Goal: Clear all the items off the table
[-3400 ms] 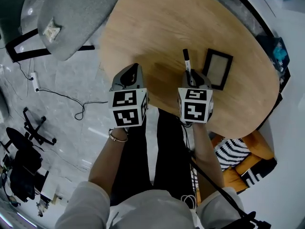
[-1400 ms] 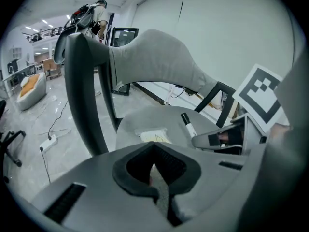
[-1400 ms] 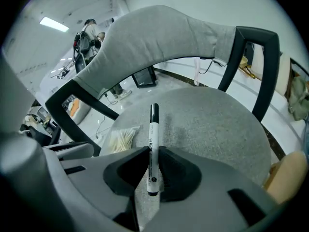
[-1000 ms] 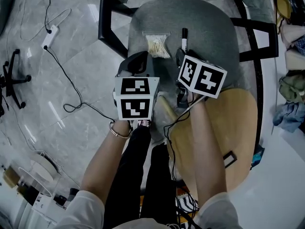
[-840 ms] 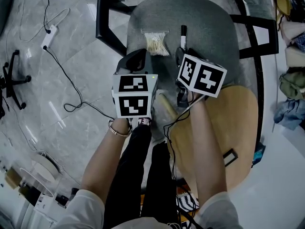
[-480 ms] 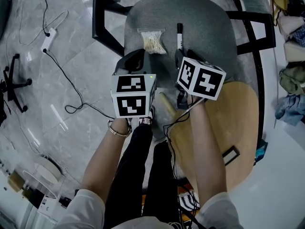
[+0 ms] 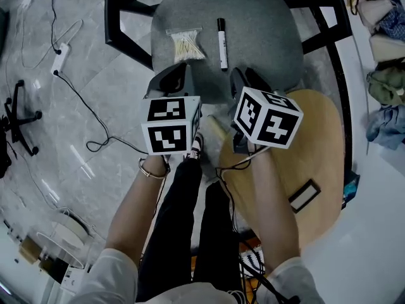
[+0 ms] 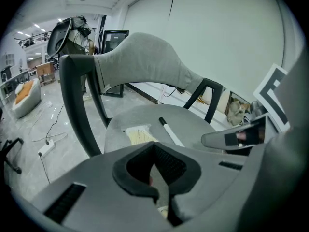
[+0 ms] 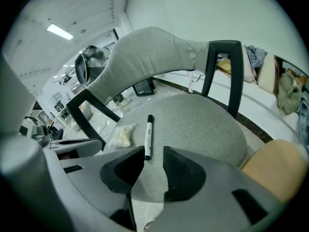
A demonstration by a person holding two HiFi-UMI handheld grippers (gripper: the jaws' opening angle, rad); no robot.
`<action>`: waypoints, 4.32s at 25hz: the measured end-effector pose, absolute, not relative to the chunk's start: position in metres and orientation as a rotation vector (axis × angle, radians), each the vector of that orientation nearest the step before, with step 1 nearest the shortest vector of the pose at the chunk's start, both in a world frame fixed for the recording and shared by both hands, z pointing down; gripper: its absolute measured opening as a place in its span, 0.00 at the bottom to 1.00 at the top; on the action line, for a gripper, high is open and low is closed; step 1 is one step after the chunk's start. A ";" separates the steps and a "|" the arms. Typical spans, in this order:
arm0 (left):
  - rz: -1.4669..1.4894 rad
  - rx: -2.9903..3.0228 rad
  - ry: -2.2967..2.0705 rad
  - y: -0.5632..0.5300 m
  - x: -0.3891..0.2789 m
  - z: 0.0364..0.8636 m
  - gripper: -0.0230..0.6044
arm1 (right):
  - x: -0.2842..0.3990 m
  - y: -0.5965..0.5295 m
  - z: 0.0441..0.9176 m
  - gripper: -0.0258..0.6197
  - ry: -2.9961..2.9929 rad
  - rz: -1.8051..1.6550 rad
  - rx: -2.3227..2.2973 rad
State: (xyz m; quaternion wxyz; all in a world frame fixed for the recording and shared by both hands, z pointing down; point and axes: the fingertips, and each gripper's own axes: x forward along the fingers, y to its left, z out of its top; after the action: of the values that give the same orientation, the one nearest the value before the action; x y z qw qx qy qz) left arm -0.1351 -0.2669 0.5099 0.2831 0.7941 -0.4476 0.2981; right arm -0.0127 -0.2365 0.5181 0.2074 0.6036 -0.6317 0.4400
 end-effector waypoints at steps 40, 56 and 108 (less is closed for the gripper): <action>1.072 2.305 -0.730 0.012 0.023 0.484 0.04 | 0.126 0.100 0.471 0.08 -1.299 1.415 2.093; 1.241 2.452 -0.308 0.186 0.163 0.498 0.04 | 0.225 0.301 0.487 0.08 -0.927 1.584 2.344; 1.372 2.390 -0.348 0.194 0.200 0.553 0.04 | 0.276 0.315 0.557 0.20 -1.172 1.729 2.109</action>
State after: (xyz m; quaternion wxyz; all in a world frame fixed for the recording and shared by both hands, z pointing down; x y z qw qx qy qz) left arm 0.2004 0.1945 0.5529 0.1811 0.8461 -0.1233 0.4859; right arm 0.2755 0.3148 0.5568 0.0865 0.7080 -0.3933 0.5802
